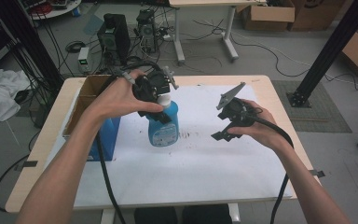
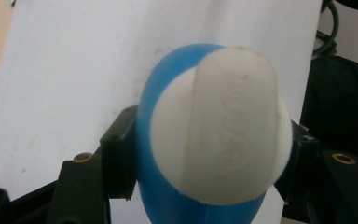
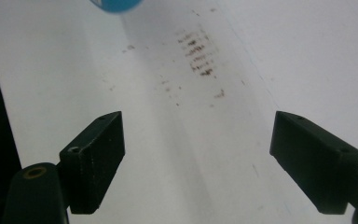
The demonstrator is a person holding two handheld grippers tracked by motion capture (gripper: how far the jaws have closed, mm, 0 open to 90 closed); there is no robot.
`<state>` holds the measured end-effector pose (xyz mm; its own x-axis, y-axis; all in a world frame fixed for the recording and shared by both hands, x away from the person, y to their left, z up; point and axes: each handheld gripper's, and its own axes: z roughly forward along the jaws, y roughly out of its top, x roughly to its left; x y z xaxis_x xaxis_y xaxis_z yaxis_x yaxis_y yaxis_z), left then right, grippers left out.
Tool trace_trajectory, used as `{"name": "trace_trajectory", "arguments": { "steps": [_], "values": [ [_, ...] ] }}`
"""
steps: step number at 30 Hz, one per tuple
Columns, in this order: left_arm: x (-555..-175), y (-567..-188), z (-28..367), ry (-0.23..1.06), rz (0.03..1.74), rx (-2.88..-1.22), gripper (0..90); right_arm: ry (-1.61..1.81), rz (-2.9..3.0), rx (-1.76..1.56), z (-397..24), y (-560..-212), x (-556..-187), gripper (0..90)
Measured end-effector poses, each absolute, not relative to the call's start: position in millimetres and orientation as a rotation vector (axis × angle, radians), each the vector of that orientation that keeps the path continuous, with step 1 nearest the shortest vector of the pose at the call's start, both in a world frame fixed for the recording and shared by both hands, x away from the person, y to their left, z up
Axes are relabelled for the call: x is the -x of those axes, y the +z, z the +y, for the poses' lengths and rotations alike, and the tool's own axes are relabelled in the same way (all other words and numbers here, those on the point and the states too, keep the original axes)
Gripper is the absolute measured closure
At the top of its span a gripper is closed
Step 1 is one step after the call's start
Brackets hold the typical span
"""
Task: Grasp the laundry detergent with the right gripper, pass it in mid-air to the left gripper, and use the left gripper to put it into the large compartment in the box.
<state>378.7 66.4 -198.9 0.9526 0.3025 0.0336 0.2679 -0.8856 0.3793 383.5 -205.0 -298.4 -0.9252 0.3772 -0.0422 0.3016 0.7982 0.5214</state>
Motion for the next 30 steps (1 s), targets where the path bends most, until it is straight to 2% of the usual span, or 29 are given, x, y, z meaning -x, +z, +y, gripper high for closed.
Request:
{"name": "trace_trajectory", "arguments": {
  "steps": [11, 24, 30],
  "values": [
    [-384, -163, 96, 0.192, 0.767, -2.675, 38.0, 0.631, 2.783, -0.691, -238, -299, -383, 18.2],
    [-383, -131, 135, 0.271, 1.077, -2.567, 38.0, 0.545, 2.761, -0.755, -248, -299, -382, 18.7],
    [-384, -123, 158, 0.308, 1.254, -2.464, 38.0, 0.509, 2.743, -0.778, -251, -298, -381, 18.7]
  ]
}}
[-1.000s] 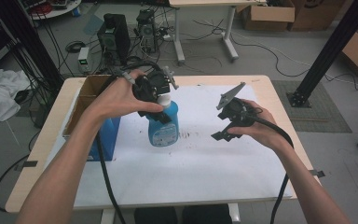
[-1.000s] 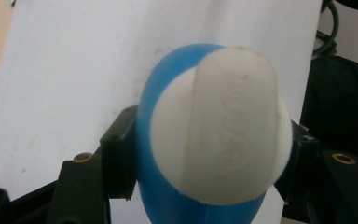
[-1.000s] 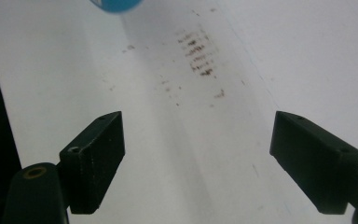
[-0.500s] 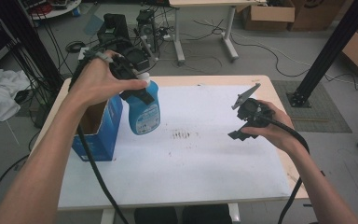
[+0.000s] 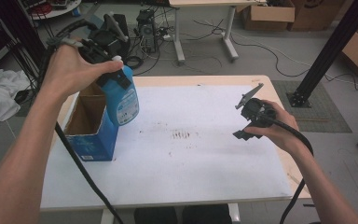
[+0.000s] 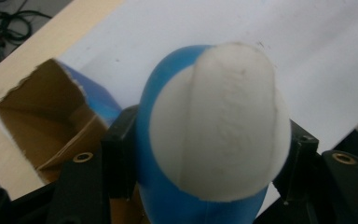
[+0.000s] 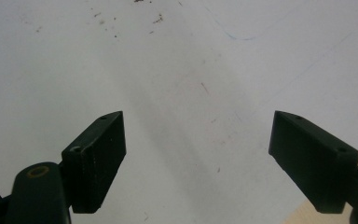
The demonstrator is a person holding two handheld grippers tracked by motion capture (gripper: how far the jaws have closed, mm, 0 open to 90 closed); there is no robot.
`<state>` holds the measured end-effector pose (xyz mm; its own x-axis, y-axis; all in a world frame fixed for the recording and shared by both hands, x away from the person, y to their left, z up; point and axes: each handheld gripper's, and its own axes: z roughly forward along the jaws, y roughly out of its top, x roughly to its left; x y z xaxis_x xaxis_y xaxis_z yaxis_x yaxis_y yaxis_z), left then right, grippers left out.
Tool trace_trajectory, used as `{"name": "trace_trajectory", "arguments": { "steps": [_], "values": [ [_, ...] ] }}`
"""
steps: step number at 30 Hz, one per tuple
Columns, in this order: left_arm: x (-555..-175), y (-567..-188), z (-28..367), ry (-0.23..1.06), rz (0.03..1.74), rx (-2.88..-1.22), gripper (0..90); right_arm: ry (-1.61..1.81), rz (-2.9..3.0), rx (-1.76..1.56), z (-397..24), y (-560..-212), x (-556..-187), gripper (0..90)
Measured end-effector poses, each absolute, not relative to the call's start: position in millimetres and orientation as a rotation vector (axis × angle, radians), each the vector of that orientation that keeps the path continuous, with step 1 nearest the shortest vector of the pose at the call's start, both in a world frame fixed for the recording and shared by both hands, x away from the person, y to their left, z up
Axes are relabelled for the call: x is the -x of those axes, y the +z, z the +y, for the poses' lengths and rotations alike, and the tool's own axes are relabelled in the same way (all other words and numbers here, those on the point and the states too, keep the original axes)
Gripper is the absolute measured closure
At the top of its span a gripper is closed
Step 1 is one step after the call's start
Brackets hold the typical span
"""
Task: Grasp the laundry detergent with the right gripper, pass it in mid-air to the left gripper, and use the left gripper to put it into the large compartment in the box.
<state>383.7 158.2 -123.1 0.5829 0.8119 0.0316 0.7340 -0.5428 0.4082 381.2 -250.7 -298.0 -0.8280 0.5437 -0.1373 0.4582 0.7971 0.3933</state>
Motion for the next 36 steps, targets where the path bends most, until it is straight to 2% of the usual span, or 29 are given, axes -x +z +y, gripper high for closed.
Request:
{"name": "trace_trajectory", "arguments": {
  "steps": [22, 36],
  "values": [
    [-381, -112, 225, 0.393, 1.719, -2.198, 38.0, 0.428, 2.73, -0.844, -258, -300, -381, 19.1],
    [-385, -136, 243, 0.439, 1.85, -2.128, 38.0, 0.423, 2.727, -0.853, -258, -303, -378, 19.3]
  ]
}}
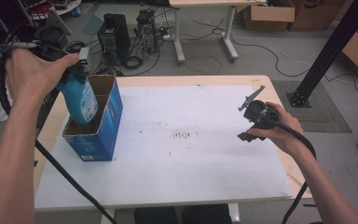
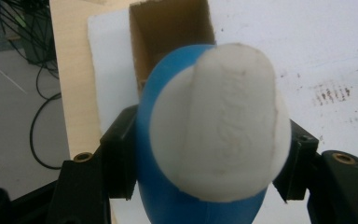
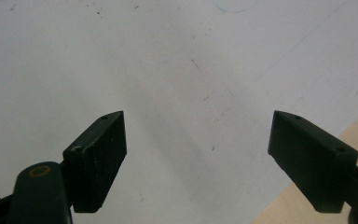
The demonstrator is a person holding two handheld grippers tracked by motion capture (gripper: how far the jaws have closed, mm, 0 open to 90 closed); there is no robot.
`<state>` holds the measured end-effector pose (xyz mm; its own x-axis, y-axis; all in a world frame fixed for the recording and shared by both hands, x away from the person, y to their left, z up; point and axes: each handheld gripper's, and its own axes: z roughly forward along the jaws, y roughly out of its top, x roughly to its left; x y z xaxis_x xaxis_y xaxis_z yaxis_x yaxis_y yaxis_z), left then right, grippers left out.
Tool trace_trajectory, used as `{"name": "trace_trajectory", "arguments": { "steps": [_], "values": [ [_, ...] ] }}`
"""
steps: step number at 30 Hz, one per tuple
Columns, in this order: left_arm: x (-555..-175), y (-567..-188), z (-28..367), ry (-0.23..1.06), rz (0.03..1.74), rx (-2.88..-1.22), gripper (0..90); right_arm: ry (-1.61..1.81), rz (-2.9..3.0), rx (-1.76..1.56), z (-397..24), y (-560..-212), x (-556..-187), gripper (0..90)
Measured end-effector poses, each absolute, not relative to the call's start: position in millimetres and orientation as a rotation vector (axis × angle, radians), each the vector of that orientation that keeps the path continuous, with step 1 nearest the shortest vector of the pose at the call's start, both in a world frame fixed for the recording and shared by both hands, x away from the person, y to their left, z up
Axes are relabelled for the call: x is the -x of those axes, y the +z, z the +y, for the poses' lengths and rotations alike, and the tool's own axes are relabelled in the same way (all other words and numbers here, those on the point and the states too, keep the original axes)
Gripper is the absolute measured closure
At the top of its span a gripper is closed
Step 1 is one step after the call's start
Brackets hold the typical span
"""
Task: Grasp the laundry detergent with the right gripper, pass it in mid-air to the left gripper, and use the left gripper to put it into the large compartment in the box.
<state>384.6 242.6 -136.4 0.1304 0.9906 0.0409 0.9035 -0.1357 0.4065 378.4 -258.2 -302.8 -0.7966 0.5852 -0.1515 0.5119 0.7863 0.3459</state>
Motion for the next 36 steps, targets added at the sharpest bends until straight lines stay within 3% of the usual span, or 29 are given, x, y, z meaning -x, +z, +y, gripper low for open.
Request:
{"name": "trace_trajectory", "arguments": {
  "steps": [23, 36],
  "values": [
    [-398, -237, 248, 0.333, 1.938, -2.118, 38.0, 0.405, 2.743, -0.825, -254, -311, -378, 19.7],
    [-401, -262, 247, 0.332, 1.961, -2.134, 38.0, 0.392, 2.748, -0.841, -256, -320, -379, 19.9]
  ]
}}
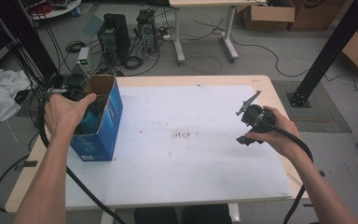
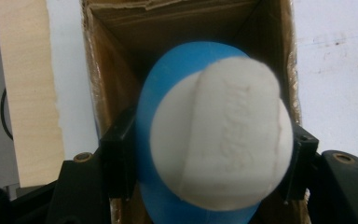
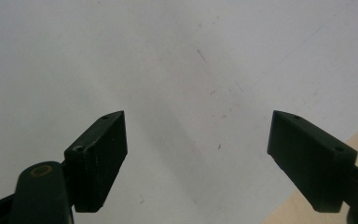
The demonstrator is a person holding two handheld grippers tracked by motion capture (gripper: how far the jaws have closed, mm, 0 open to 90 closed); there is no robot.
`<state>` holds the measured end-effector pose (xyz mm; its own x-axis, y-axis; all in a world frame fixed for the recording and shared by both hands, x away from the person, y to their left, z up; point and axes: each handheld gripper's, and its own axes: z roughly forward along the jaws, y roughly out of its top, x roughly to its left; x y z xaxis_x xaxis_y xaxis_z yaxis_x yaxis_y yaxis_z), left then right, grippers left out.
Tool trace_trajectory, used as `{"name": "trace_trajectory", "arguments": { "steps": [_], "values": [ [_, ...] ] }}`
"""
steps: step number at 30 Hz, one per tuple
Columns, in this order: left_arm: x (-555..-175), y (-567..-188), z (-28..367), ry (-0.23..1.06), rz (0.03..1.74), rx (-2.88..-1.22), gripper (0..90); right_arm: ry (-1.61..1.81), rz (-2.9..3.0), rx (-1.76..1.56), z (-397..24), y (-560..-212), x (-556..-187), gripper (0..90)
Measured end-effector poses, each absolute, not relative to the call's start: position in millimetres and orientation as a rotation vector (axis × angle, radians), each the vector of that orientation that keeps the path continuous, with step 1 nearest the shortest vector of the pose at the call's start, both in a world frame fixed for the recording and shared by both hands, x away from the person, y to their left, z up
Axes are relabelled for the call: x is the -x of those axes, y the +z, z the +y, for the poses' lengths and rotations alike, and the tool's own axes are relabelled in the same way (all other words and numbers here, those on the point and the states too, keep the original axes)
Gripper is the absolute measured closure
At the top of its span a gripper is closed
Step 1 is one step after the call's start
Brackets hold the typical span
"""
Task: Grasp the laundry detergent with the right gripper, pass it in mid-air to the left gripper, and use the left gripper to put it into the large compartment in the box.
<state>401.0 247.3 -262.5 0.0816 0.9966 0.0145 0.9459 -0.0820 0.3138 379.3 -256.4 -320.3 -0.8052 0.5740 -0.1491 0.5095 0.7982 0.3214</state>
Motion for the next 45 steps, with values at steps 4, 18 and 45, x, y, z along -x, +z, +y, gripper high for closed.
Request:
{"name": "trace_trajectory", "arguments": {
  "steps": [4, 18, 45],
  "values": [
    [-401, -268, 247, 0.328, 1.964, -2.134, 38.0, 0.389, 2.753, -0.844, -256, -323, -379, 19.9],
    [-401, -281, 247, 0.331, 1.972, -2.132, 38.0, 0.378, 2.758, -0.852, -253, -326, -379, 20.3],
    [-400, -282, 241, 0.362, 1.979, -2.146, 37.5, 0.367, 2.762, -0.857, -254, -331, -379, 20.3]
  ]
}}
